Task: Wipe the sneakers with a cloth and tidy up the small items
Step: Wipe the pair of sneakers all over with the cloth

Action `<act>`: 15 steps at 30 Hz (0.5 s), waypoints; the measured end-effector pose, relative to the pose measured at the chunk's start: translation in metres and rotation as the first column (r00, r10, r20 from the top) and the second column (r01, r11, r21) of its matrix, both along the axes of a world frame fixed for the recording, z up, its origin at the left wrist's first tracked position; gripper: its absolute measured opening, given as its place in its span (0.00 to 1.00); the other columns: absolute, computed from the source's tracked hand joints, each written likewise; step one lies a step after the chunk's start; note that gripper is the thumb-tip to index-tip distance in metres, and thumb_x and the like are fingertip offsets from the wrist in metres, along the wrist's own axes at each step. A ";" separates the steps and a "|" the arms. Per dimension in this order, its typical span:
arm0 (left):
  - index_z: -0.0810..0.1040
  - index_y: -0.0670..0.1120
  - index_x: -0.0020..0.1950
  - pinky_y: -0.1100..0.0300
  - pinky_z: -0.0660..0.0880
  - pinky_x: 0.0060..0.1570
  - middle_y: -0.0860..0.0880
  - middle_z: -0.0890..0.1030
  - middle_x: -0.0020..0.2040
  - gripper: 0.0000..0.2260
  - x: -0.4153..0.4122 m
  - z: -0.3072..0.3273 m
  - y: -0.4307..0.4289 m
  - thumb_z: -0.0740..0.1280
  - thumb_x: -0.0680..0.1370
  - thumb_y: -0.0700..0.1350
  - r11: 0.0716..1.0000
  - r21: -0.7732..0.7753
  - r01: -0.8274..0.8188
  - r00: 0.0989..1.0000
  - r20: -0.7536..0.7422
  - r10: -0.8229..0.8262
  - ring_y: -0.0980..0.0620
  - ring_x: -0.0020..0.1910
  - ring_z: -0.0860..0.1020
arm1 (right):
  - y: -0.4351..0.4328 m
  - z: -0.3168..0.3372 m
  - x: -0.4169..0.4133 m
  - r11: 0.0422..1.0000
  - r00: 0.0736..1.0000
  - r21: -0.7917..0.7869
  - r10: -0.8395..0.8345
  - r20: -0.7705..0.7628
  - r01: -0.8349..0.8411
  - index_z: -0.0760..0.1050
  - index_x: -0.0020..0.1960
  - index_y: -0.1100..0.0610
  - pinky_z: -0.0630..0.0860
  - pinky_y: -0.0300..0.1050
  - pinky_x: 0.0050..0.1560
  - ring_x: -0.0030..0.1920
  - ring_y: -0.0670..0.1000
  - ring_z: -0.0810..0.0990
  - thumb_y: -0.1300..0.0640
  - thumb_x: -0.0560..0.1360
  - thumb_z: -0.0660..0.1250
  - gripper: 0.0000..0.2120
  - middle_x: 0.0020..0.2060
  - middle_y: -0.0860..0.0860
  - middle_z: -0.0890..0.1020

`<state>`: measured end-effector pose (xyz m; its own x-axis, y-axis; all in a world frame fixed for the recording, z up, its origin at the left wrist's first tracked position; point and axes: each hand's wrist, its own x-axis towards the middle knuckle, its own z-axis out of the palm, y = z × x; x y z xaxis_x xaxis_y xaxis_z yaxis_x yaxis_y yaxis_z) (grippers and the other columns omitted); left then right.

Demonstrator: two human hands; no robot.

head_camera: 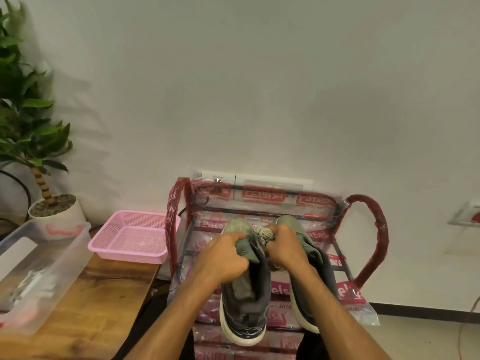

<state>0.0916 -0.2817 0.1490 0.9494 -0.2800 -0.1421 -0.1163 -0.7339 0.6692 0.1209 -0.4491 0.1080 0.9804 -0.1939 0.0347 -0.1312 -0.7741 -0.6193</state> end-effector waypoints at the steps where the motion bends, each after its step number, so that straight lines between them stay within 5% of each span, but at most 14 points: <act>1: 0.72 0.54 0.67 0.52 0.78 0.52 0.50 0.80 0.58 0.25 -0.002 -0.005 -0.002 0.65 0.71 0.40 0.999 0.030 0.045 0.999 0.003 -0.045 0.49 0.53 0.79 | -0.001 0.001 0.002 1.000 0.999 0.017 -0.024 0.021 0.023 0.76 0.36 0.60 0.75 0.51 0.28 0.31 0.54 0.80 0.68 0.72 0.64 0.08 0.30 0.54 0.80; 6: 0.63 0.50 0.76 0.55 0.67 0.67 0.50 0.66 0.75 0.26 -0.017 -0.028 -0.016 0.62 0.78 0.38 0.978 0.201 0.061 0.968 0.228 -0.107 0.49 0.71 0.67 | -0.005 0.007 0.009 0.995 0.980 -0.068 0.078 0.182 -0.067 0.80 0.39 0.54 0.77 0.55 0.37 0.35 0.51 0.80 0.69 0.70 0.64 0.12 0.32 0.49 0.82; 10: 0.66 0.52 0.73 0.59 0.71 0.61 0.53 0.70 0.72 0.24 -0.020 -0.036 -0.018 0.62 0.78 0.38 0.987 0.159 -0.017 0.918 0.394 -0.048 0.52 0.66 0.73 | -0.003 0.002 0.017 0.929 0.943 -0.291 0.287 0.170 -0.230 0.80 0.58 0.49 0.78 0.52 0.52 0.54 0.52 0.81 0.68 0.69 0.65 0.22 0.53 0.48 0.84; 15: 0.70 0.53 0.69 0.62 0.72 0.52 0.55 0.75 0.67 0.20 -0.019 -0.040 -0.016 0.58 0.79 0.38 0.993 0.103 -0.061 0.891 0.454 0.008 0.54 0.59 0.77 | -0.003 0.002 0.024 0.690 0.838 -0.548 0.544 -0.037 -0.473 0.78 0.63 0.51 0.73 0.49 0.61 0.64 0.52 0.74 0.66 0.73 0.67 0.21 0.63 0.49 0.78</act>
<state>0.0728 -0.2976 0.1091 0.9269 -0.2536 0.2766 -0.3599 -0.8097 0.4636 0.1446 -0.4520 0.1104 0.9038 0.4164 0.0988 0.4247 -0.9010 -0.0881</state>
